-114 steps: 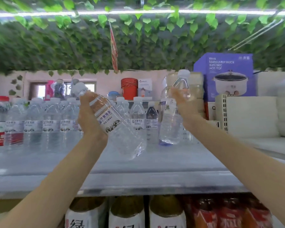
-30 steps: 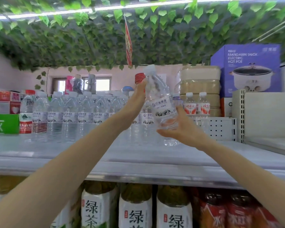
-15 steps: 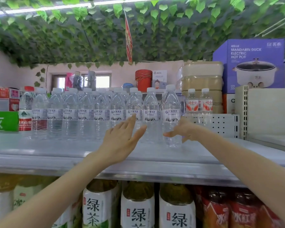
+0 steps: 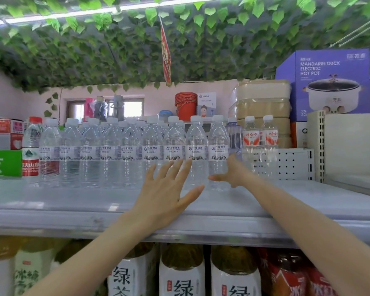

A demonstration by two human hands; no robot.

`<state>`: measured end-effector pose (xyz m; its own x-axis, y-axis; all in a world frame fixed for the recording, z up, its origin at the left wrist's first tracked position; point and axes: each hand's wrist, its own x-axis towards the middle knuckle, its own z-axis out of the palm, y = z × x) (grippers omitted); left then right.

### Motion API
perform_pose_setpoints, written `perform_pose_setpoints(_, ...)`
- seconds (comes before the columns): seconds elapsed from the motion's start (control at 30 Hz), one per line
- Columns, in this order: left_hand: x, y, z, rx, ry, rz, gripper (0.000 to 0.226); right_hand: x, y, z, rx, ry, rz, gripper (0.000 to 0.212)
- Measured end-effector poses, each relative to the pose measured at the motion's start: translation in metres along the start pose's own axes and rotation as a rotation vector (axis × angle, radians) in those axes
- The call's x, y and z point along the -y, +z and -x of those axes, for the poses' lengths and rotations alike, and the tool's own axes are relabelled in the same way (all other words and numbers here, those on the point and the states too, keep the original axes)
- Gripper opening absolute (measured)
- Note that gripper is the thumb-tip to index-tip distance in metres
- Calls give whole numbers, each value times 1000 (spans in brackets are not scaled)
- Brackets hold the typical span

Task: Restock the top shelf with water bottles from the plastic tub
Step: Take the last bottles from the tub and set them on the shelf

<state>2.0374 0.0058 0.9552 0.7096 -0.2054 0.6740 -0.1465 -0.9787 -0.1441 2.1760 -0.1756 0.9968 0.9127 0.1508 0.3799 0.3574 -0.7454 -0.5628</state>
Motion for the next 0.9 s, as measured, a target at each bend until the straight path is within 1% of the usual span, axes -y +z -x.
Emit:
perform_pose_setpoints(0.13, 4, -3, 1, -5, -5, 4, 88, -7, -3, 1, -17, -179, 145, 143)
perform_pose_setpoints(0.23, 7, -6, 3, -3, -8, 7, 89, -9, -8, 2, -69, -306, 417, 146)
perform_pose_setpoints(0.3, 10, -8, 3, -7, -12, 7, 90, -7, -10, 4, -75, -288, 581, 143)
perform_pose_setpoints(0.33, 11, -8, 2, -10, -15, 8, 90, -5, -9, 3, -76, -260, 626, 142)
perform_pose_setpoints(0.4, 12, -7, 1, -15, -20, 15, 90, -2, -7, 4, -96, -219, 685, 143)
perform_pose_setpoints(0.5, 10, -6, 2, -14, -25, 12, 90, -1, -4, 3, -145, -205, 771, 145)
perform_pose_setpoints(0.63, 6, -4, 7, 12, -26, 6, 91, 2, -8, 11, -138, -201, 792, 140)
perform_pose_setpoints(0.7, 5, -7, 9, 4, -15, 0, 91, 6, -10, 16, -114, -193, 750, 132)
perform_pose_setpoints(0.77, 5, -12, 13, -18, -3, 0, 92, 15, -12, 26, -105, -202, 595, 112)
perform_pose_setpoints(0.83, 5, -20, 18, -46, -2, 21, 91, 27, -20, 47, -190, -276, 356, 87)
perform_pose_setpoints(0.9, 4, -31, 22, -84, 0, 56, 89, 36, -30, 80, -324, -415, 111, 71)
